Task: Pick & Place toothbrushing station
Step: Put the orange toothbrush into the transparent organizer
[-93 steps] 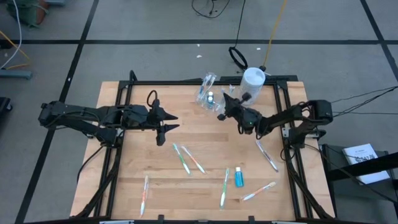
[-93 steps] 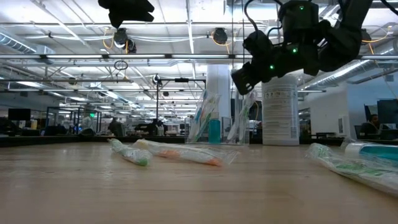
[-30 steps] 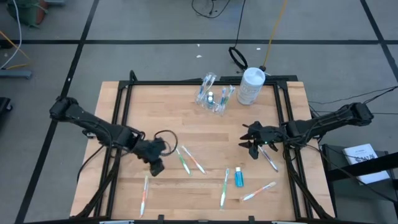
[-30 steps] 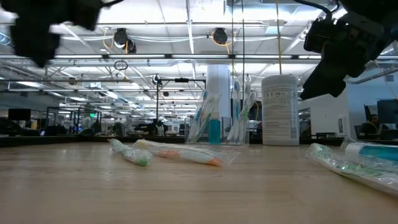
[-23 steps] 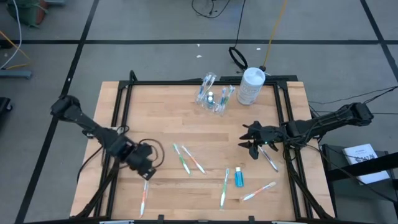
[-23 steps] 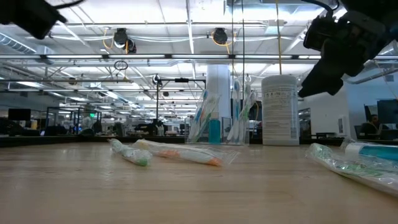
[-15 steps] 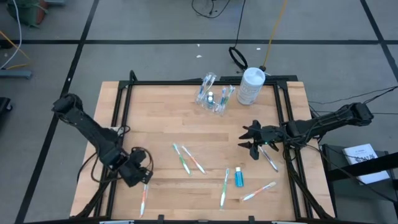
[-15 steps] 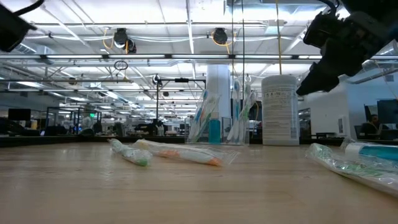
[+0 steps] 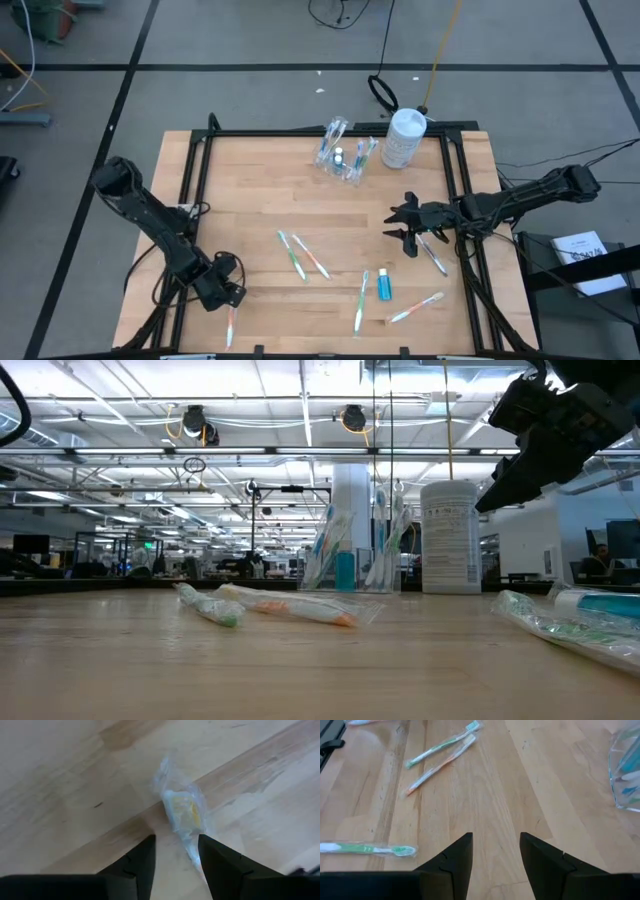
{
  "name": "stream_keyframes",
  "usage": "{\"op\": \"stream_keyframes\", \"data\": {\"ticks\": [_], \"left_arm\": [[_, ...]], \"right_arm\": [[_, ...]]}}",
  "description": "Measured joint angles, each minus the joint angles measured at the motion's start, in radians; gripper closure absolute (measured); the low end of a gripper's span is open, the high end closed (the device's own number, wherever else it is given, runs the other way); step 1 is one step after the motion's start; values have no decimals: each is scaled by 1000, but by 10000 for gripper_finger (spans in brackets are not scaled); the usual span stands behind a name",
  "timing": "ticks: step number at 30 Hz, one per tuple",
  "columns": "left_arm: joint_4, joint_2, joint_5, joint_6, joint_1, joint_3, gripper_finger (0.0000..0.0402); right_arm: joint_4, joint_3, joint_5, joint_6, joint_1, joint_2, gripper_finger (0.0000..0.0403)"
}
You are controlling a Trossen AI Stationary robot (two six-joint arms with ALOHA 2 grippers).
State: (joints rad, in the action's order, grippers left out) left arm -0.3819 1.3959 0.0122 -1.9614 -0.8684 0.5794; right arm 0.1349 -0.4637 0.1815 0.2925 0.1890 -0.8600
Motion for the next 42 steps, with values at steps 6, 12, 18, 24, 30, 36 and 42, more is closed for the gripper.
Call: {"op": "stream_keyframes", "data": {"ticks": [6, 12, 18, 24, 30, 36, 42], "left_arm": [[0, 21, 7, 30, 10, 1, 250], [8, 21, 18, 46, 35, -1, 264], [17, 23, 17, 55, 63, 1, 346], [28, -3, -117, 110, 119, -1, 389], [108, -122, -419, 368, 234, -1, 395], [378, -258, -755, 959, 391, -1, 387], [866, -278, -797, 1733, 596, 1, 396]], "right_arm": [[0, 0, 2, -2, 0, 0, 245], [0, 0, 4, -2, 0, 0, 245], [0, 0, 4, -3, 0, 0, 245], [-4, 0, 4, -64, 0, 0, 245], [-6, 0, 5, -81, -1, 0, 245], [-26, 0, 4, -120, -17, 0, 245], [-89, 0, 3, -181, -49, 0, 245]]}}
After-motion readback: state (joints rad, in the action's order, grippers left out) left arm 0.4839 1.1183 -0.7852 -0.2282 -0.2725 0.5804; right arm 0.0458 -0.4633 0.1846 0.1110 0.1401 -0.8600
